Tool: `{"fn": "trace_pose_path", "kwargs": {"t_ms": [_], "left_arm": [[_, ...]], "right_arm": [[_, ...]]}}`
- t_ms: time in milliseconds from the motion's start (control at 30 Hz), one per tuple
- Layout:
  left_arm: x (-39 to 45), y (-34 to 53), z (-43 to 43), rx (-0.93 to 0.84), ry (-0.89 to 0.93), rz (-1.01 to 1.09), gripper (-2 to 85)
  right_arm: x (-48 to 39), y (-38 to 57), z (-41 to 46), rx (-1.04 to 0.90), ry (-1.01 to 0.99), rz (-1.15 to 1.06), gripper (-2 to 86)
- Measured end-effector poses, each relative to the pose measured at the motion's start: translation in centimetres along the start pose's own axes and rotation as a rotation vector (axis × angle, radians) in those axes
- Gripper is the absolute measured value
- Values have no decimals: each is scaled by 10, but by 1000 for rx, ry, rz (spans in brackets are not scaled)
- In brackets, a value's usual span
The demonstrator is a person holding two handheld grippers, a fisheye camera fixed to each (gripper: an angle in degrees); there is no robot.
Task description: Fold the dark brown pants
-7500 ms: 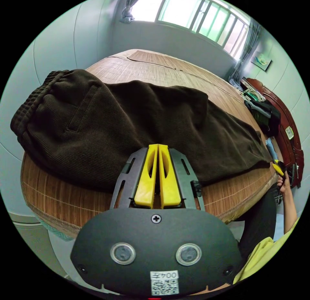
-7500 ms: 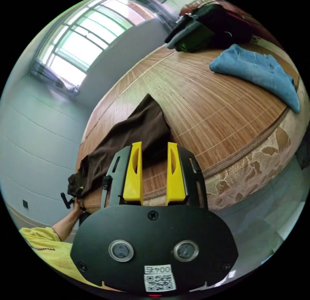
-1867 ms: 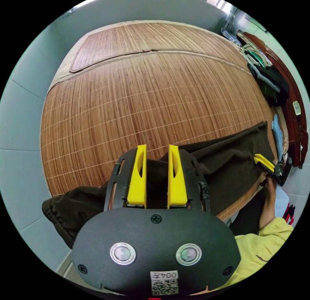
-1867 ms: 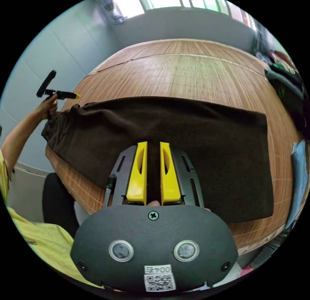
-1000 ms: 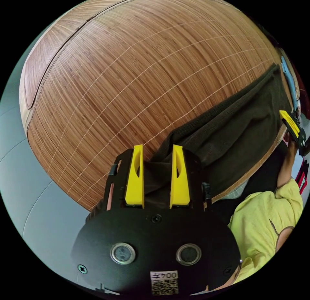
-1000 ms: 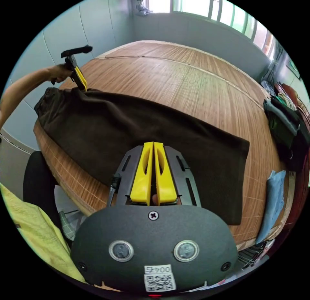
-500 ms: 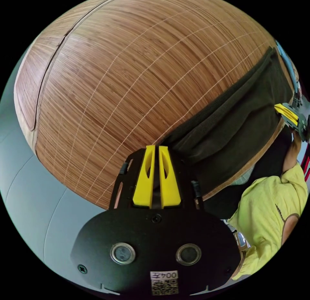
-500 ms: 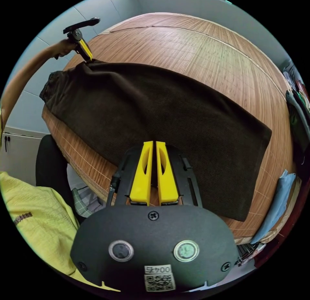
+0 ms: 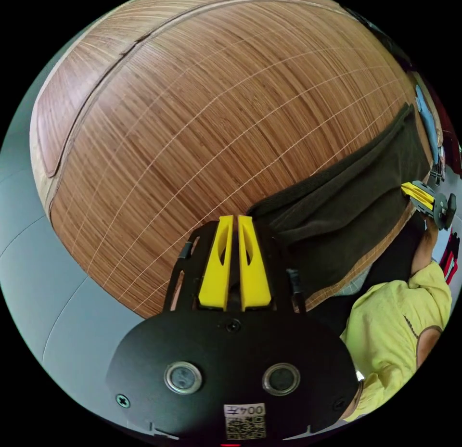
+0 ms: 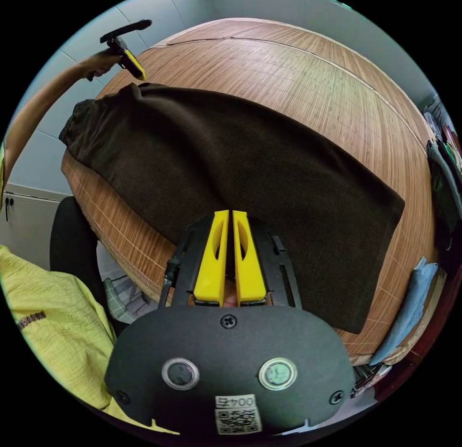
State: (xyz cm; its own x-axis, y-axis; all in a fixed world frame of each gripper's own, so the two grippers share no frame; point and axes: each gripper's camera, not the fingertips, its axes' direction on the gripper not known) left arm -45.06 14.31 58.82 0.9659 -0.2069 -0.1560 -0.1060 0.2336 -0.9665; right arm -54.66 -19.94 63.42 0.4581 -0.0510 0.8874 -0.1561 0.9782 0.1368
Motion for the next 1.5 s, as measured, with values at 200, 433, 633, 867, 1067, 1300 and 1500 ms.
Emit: {"fn": "trace_pose_path", "kwargs": {"t_ms": [200, 433, 633, 867, 1067, 1300, 1500], "left_arm": [[-11, 74, 0, 167, 145, -49, 121], [36, 175, 22, 458, -116, -20, 8], [63, 263, 60, 534, -143, -94, 7], [57, 278, 87, 543, -68, -181, 57], [82, 308, 91, 582, -219, -185, 21], [88, 361, 117, 639, -94, -280, 10], [68, 377, 120, 708, 53, -357, 12]], "right_arm": [[11, -4, 4, 8, -42, 17, 27], [20, -6, 8, 19, -76, 26, 27], [20, -6, 12, 36, -66, 19, 28], [21, -4, 17, 38, -77, 33, 26], [18, 0, 20, 34, -65, 29, 10], [11, 13, 5, 92, -139, -7, -6], [-71, -12, -6, 216, -104, -139, -8]]}}
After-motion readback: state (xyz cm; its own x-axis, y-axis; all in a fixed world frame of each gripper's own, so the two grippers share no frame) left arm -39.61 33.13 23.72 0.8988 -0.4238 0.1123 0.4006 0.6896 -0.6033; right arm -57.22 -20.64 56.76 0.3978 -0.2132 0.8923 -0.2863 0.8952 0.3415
